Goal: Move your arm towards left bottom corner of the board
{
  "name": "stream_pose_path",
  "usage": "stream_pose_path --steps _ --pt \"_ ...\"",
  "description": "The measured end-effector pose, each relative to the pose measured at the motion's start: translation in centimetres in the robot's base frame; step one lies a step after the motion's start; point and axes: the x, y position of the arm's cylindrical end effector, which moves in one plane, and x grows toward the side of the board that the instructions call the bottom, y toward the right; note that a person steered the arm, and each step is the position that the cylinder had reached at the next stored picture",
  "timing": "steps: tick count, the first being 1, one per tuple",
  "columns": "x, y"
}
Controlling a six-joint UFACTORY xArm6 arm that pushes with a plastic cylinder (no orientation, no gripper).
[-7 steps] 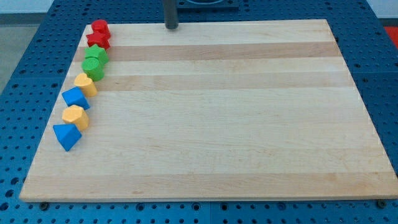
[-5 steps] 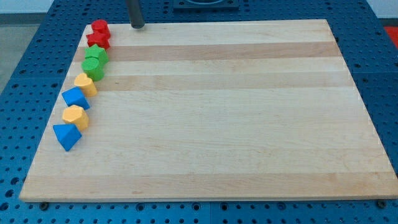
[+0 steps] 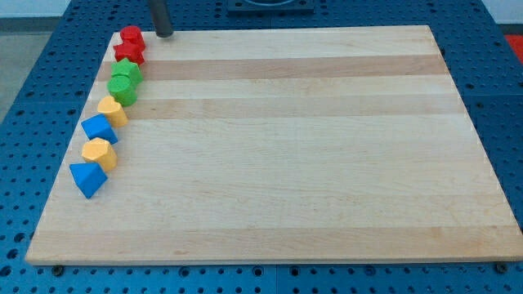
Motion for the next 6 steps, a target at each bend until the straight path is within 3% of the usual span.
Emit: stream_pose_path --steps 1,2,4,5,6 --pt "0.9 5.5" --pt "6.8 11.6" --pt "26.7 17.5" --pt "36.9 15.1" --pt "41.5 5.1"
